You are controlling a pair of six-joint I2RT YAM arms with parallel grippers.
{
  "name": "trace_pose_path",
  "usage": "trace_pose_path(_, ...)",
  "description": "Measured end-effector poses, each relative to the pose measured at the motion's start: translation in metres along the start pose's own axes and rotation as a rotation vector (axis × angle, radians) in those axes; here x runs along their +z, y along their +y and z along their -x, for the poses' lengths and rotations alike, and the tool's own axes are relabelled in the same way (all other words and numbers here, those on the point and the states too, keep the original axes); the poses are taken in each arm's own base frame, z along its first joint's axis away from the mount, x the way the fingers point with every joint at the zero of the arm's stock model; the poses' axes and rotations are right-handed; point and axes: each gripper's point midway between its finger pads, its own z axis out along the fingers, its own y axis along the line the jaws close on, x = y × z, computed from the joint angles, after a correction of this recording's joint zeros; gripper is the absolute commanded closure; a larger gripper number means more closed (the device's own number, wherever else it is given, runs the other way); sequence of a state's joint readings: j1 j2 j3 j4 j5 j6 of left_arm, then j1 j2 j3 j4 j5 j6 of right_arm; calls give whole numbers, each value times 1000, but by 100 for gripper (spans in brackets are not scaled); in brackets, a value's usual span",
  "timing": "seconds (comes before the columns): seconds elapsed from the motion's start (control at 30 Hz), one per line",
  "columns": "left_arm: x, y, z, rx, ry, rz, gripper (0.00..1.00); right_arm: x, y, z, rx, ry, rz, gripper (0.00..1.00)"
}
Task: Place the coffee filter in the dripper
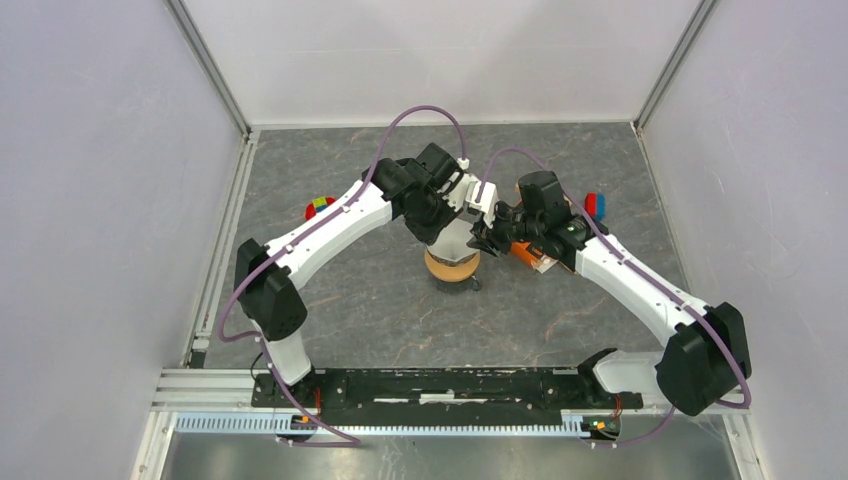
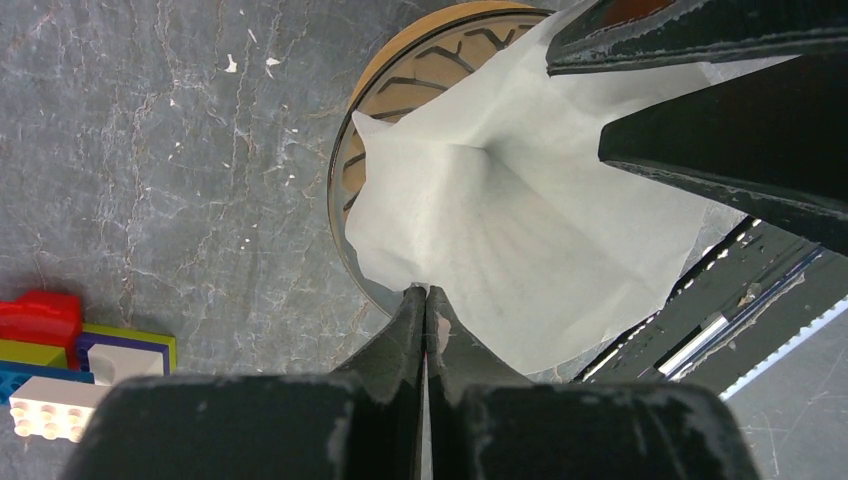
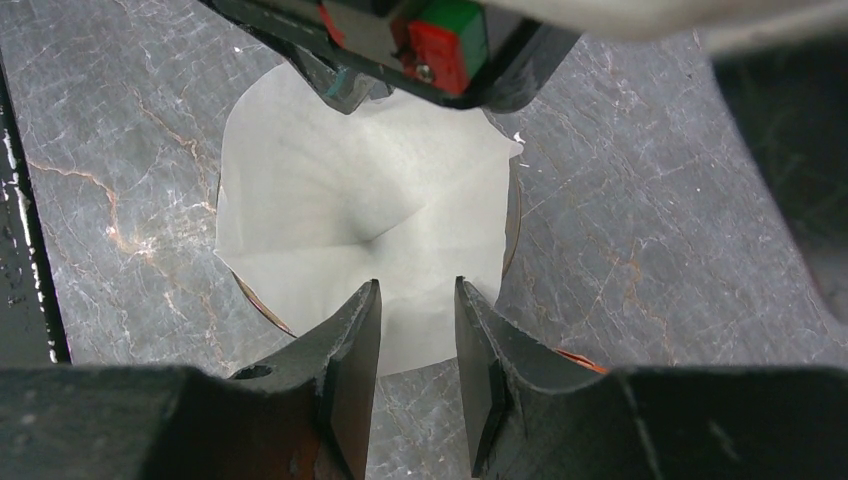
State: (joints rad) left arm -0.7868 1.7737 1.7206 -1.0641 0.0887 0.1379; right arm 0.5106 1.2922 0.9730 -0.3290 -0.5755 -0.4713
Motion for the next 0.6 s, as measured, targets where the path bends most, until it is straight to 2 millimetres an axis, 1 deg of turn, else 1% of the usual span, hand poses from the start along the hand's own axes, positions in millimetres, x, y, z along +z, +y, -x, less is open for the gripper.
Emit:
trace_pose_path(0.1, 0, 0, 0, 0, 0, 0, 88, 0, 0, 0, -3, 0, 0, 61)
trace_pose_path(0.4, -1, 0, 2, 2, -7, 0, 76, -3, 1, 2, -8, -3, -1, 57)
trace_pose_path(0.6, -9, 1, 13, 6, -42, 8, 72, -13, 2, 16, -27, -33, -11, 56)
